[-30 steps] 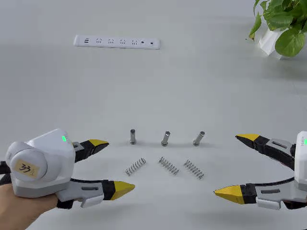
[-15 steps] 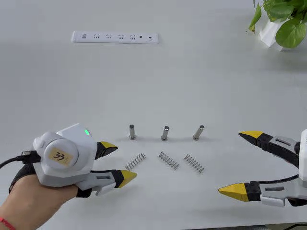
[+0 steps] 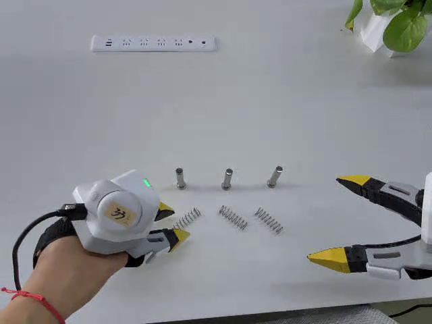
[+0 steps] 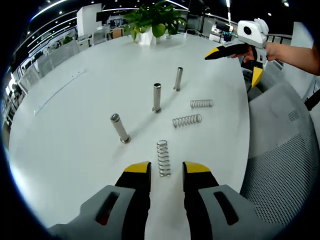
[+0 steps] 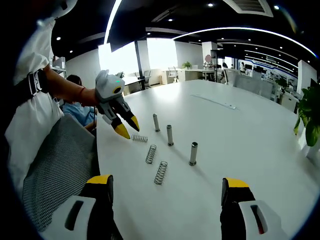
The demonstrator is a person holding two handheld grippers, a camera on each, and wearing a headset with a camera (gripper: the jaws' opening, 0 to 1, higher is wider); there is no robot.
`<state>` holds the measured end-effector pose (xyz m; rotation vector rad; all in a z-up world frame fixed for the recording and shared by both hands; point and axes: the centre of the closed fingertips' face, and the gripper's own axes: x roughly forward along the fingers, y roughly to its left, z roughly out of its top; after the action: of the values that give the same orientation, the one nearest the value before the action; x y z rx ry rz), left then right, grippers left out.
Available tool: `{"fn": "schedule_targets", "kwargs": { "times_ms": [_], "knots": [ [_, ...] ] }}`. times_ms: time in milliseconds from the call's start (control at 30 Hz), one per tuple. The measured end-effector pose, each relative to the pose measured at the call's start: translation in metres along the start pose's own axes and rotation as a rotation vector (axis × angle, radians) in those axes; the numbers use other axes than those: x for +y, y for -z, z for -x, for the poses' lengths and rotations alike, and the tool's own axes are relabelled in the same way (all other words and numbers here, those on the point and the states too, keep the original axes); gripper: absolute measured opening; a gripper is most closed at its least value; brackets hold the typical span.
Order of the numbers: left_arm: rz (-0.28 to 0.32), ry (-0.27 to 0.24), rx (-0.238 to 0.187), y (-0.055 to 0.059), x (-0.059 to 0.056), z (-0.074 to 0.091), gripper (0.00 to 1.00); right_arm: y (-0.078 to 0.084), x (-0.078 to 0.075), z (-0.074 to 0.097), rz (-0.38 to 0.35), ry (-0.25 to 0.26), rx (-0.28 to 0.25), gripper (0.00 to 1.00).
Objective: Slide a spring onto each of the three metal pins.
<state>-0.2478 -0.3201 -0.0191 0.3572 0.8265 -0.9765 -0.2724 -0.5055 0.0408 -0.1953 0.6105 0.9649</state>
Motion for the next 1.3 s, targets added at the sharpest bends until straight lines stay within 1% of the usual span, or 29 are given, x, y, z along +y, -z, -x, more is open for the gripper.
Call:
{"fn": "schedule_targets", "kwargs": {
  "times_ms": [67,167,400,433,467,633,667,700,800,900,1000,1200,1300],
  "knots": [
    [-0.021,-0.010,0.024,0.004,0.001,-0.002,0.20,0.001,0.000,0.001,-0.002,0.002,0.000,0.89],
    [-0.025,-0.016,0.047,0.008,0.002,-0.005,0.18,0.001,0.000,0.002,-0.007,0.005,-0.003,0.88],
    [-0.032,-0.020,0.089,0.015,0.003,-0.009,0.16,0.002,-0.001,0.003,-0.020,0.018,-0.008,0.87],
    [-0.038,-0.020,0.094,0.016,0.002,-0.009,0.16,0.003,0.000,0.003,-0.021,0.017,-0.008,0.87],
    [-0.057,-0.025,0.088,0.014,0.003,-0.009,0.16,0.003,0.000,0.003,-0.023,0.018,-0.007,0.87],
    [-0.092,-0.048,0.118,0.016,0.007,-0.009,0.10,0.004,0.001,0.004,-0.033,0.022,-0.011,0.87],
    [-0.110,-0.046,0.124,0.016,0.006,-0.009,0.10,0.004,0.002,0.004,-0.035,0.022,-0.012,0.87],
    [-0.119,-0.044,0.127,0.016,0.006,-0.009,0.10,0.004,0.002,0.004,-0.036,0.022,-0.013,0.87],
    [-0.116,-0.040,0.137,0.016,0.006,-0.009,0.09,0.005,0.001,0.004,-0.039,0.025,-0.012,0.86],
    [-0.126,-0.037,0.151,0.016,0.006,-0.010,0.08,0.004,0.001,0.004,-0.040,0.028,-0.015,0.86],
    [-0.119,-0.033,0.165,0.016,0.006,-0.010,0.07,0.004,0.002,0.004,-0.041,0.027,-0.015,0.86],
    [-0.139,-0.019,0.167,0.016,0.007,-0.010,0.07,0.006,0.001,0.004,-0.046,0.027,-0.009,0.85],
    [-0.139,-0.017,0.166,0.016,0.007,-0.010,0.07,0.006,0.003,0.004,-0.045,0.026,-0.007,0.85]
  ]
}}
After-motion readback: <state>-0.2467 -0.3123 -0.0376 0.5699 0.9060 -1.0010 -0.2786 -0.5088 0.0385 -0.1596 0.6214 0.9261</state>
